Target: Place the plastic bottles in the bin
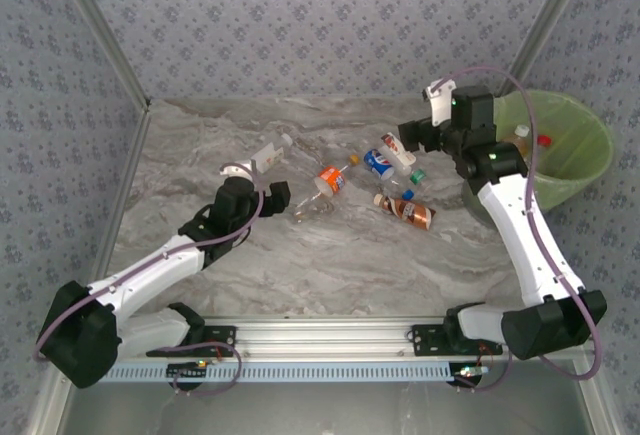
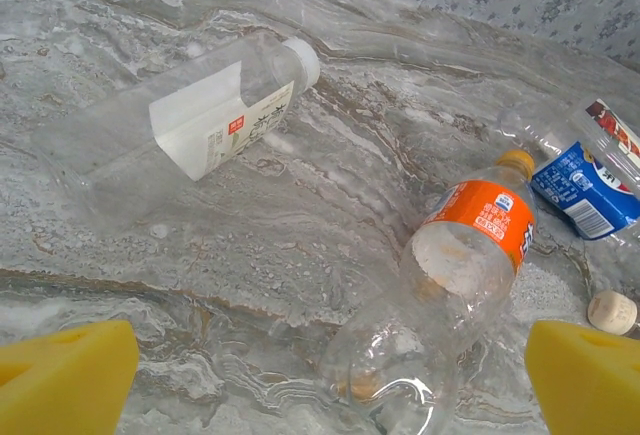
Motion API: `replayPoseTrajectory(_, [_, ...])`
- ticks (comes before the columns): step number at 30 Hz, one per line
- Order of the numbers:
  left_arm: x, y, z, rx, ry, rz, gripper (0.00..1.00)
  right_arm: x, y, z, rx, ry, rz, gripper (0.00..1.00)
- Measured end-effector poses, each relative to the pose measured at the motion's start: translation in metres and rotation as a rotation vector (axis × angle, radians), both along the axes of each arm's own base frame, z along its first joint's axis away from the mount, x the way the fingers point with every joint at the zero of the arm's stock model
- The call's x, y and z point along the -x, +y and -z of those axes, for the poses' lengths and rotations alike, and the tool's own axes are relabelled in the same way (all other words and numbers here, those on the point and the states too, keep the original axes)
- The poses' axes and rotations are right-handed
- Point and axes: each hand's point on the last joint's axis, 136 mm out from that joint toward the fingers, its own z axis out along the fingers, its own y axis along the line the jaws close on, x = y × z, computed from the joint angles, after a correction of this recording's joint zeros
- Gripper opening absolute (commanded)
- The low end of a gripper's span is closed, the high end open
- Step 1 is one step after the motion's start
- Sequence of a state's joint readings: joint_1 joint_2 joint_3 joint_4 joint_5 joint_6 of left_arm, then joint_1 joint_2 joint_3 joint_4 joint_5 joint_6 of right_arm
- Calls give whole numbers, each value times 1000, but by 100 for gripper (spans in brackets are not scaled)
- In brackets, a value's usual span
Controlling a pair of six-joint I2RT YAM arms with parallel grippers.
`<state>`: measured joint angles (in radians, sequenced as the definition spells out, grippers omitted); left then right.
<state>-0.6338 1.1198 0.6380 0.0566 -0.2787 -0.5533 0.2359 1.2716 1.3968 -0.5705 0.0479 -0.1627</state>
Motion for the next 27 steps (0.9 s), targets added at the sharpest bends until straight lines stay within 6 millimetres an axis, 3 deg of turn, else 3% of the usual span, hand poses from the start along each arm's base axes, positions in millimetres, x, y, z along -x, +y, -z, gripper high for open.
replayPoseTrajectory(5, [0,0,0,7,3,-4,99,9,16,30,3,96,-37,99])
replayPoseTrajectory(11, [0,0,0,12,5,-6,99,19,29,95,-8,294,-51,99])
replayPoseTrajectory(15, [1,1,3,12,10,-8,99,28,32,133,-24,409,-38,99])
replayPoseTrajectory(27, [2,1,6,29,18,-18,99,50,31,215,-75,611,40,99])
